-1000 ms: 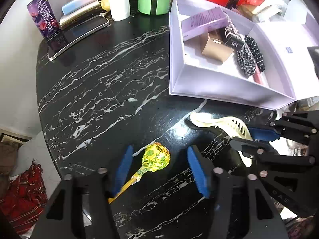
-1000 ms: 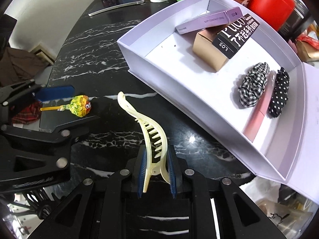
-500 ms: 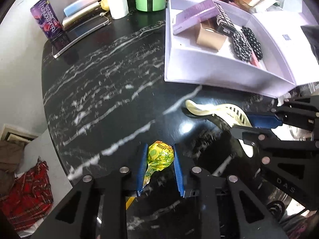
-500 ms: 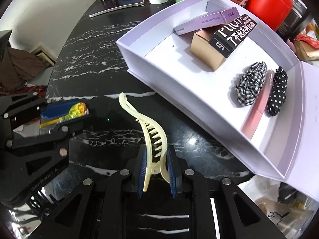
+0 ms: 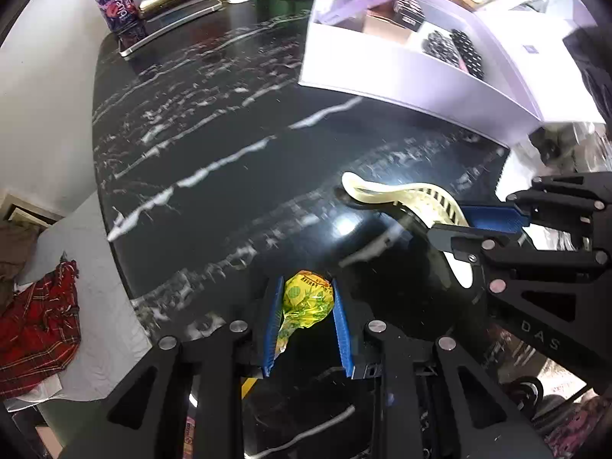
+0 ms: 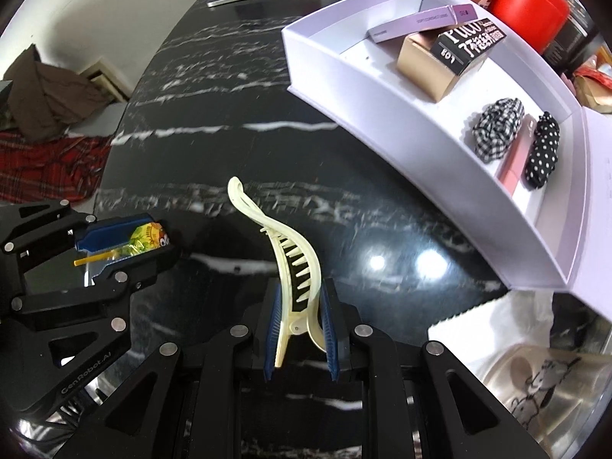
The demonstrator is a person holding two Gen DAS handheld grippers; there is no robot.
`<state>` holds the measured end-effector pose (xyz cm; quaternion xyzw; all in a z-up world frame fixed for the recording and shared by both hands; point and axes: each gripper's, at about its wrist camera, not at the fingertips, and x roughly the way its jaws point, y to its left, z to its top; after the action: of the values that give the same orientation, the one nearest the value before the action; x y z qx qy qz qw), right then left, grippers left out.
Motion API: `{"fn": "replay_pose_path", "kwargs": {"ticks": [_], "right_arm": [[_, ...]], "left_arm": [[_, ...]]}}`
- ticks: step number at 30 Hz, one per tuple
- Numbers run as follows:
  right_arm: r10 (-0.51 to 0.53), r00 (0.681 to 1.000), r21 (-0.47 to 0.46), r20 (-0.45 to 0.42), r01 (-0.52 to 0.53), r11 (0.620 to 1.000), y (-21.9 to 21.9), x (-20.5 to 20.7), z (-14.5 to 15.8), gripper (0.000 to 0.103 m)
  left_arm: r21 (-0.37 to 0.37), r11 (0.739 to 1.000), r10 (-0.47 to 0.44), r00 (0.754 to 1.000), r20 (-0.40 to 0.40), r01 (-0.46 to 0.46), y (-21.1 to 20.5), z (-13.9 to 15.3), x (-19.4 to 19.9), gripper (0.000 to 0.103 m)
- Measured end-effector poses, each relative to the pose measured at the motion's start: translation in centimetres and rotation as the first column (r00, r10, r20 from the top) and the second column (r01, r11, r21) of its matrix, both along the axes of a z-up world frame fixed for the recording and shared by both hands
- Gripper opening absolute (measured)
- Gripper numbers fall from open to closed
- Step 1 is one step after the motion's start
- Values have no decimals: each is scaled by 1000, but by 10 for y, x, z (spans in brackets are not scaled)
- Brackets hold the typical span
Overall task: Organize rigid objects
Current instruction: 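Lift the claw clip with the right tool while the left tool lifts the lollipop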
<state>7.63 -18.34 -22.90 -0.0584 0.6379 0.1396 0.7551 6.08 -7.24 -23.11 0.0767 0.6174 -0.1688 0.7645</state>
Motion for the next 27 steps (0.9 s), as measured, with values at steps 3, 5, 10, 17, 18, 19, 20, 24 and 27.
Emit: {"fn": "replay_pose_path", "kwargs": {"ticks": [3,5,10,17,18,19,20,24,27], "right_arm": [[8,1000,2,-11,-8,1000,0,-5,-1,20],[18,1000,-1,-7,-18,1000,2,-7,-1,20],[28,1000,-9,-10,-28,1000,6,-1,-4,21],[46,999,-26,14,-46,999,14,-4,-6,34],[51,999,-27,19,-50,998,16,-5,-6,36],[55,998,-35,26,-54,998,18,-5,-6,37],[58,998,-45,32,-56,997,19,-5,-7,38],[63,997,-59,52,-60,996,24,-8,-8,41],[70,995,-63,65,-66,996,26,-8,-8,41]], "left_arm": [[21,1000,-20,1000,22,20,-3,-1,-4,26],[24,1000,-19,999,32,18,-5,0,-6,26],[38,999,-17,998,59,15,-5,-1,-2,26],[56,998,2,997,73,-6,-10,2,6,42],[50,999,15,997,73,-19,-7,2,7,47],[45,999,18,997,74,-21,-6,1,7,48],[45,999,8,997,82,-12,-6,1,6,48],[44,999,-8,995,101,3,-5,1,4,48],[37,999,-14,994,107,10,-5,2,1,34]]}}
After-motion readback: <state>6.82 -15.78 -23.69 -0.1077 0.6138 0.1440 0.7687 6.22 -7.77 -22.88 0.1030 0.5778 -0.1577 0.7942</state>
